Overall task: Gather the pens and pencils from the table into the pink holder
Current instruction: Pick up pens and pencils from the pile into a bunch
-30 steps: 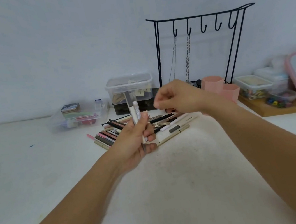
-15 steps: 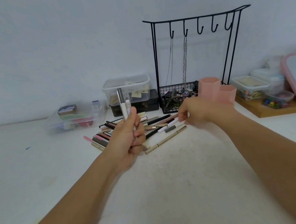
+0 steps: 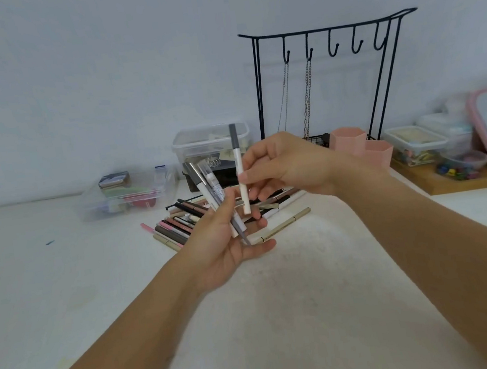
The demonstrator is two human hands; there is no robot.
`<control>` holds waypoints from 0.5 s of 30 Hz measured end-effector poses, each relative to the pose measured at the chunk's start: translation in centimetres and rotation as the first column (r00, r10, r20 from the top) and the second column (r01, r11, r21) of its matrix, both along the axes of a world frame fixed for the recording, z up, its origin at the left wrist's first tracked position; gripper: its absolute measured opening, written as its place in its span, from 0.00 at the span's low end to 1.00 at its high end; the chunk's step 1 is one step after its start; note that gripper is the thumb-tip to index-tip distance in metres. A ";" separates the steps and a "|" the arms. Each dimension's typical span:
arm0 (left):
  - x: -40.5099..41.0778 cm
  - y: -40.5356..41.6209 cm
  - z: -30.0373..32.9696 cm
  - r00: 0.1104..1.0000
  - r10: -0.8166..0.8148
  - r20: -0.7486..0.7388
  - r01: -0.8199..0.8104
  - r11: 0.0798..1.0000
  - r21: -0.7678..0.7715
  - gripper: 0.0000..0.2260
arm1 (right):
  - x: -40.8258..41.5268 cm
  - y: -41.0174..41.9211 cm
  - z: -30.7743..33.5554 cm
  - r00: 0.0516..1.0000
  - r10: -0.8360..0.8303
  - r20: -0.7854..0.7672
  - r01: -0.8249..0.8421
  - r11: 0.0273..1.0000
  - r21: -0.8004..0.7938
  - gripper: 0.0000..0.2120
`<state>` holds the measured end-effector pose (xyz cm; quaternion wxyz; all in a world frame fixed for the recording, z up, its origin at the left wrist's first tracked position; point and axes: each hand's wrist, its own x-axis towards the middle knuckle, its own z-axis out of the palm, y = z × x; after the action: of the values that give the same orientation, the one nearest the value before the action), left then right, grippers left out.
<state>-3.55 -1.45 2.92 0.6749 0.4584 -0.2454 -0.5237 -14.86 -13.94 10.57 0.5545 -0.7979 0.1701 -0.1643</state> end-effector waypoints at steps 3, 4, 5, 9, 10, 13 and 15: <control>0.3 0.2 0.1 0.998 -0.060 0.021 0.060 0.998 0.014 0.20 | 0.3 0.5 -0.3 0.998 -0.046 -0.032 0.043 0.995 -0.095 0.06; 0.3 0.3 0.2 0.997 -0.070 0.024 0.069 0.997 0.021 0.20 | 0.3 0.5 -0.2 0.997 -0.061 -0.038 0.056 0.991 -0.120 0.05; 0.3 0.3 0.3 0.997 -0.077 0.025 0.077 0.997 0.027 0.19 | 0.3 0.5 -0.2 0.996 -0.073 -0.044 0.066 0.988 -0.142 0.05; 0.4 0.1 0.2 0.997 -0.072 0.032 0.072 0.997 0.020 0.19 | 0.3 0.8 -0.2 0.988 -0.114 -0.107 0.086 0.968 -0.234 0.09; 0.5 0.0 0.1 0.997 -0.072 0.031 0.072 0.997 0.012 0.19 | 0.4 0.9 -0.3 0.986 -0.117 -0.122 0.085 0.967 -0.242 0.11; 0.8 -0.2 0.0 0.994 -0.082 0.077 0.083 0.996 -0.011 0.22 | 0.5 1.1 -0.4 0.984 -0.114 -0.140 0.083 0.974 -0.211 0.10; 0.9 -0.2 -0.1 0.990 -0.075 0.123 0.079 0.997 -0.026 0.25 | 0.6 1.2 -0.5 0.983 -0.113 -0.144 0.083 0.976 -0.200 0.10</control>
<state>-2.66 -1.67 2.78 0.6447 0.4693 -0.3118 -0.5166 -14.28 -12.74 10.06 0.4507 -0.8489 0.2350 -0.1447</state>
